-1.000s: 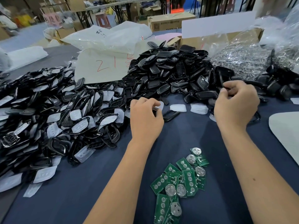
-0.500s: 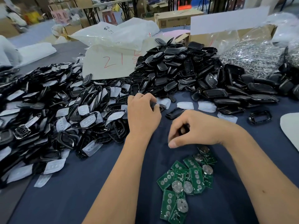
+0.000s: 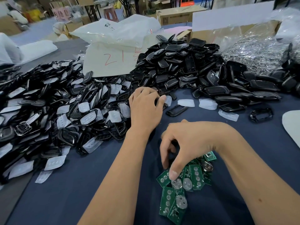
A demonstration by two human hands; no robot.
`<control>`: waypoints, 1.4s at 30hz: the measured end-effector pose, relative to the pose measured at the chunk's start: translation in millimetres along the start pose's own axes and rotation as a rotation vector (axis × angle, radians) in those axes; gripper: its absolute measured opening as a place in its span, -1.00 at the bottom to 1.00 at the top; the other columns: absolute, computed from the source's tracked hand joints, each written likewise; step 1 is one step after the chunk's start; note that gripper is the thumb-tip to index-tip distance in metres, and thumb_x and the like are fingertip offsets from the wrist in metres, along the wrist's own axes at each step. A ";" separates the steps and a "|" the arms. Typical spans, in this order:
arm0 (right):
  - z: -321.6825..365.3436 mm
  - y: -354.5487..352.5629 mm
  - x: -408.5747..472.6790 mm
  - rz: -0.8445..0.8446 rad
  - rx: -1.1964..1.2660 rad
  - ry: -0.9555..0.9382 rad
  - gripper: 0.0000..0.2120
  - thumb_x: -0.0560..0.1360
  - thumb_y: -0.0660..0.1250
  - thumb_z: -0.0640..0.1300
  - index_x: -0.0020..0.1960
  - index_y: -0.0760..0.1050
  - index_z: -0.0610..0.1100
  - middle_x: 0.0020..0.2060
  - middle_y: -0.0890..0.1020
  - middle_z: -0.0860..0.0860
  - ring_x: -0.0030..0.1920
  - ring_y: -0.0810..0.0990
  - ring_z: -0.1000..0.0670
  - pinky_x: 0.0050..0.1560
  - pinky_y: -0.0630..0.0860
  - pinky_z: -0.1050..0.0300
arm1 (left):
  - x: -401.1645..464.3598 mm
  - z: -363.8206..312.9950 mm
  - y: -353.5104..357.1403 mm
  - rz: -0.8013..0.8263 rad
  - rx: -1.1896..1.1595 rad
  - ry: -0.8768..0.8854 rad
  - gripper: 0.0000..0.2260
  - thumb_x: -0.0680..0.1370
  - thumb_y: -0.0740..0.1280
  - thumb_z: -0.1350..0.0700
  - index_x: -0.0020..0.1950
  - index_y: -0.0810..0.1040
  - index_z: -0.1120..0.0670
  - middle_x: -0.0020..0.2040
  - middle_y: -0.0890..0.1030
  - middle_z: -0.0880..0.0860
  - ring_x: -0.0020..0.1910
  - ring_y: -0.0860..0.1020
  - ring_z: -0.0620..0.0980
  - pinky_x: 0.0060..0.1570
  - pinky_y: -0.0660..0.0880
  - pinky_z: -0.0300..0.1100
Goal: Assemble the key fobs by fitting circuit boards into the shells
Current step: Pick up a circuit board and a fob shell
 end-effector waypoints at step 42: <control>-69.4 -23.8 6.5 -1.388 0.806 -0.100 -0.93 0.57 0.49 -0.21 -0.07 0.62 -0.16 -0.34 0.71 -0.12 -0.46 0.67 -0.09 -0.43 0.59 0.14 | -11.5 -30.1 -8.9 0.127 -1.199 -0.557 -0.83 0.61 0.34 0.38 0.05 0.68 0.19 -0.16 0.75 0.11 -0.16 0.75 0.12 -0.14 0.65 -0.23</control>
Point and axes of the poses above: each hand's wrist, its own x-axis towards the middle knuckle, its own y-axis out of the palm, z = x × y, the point moved 3 cm from there along x, towards the middle knuckle
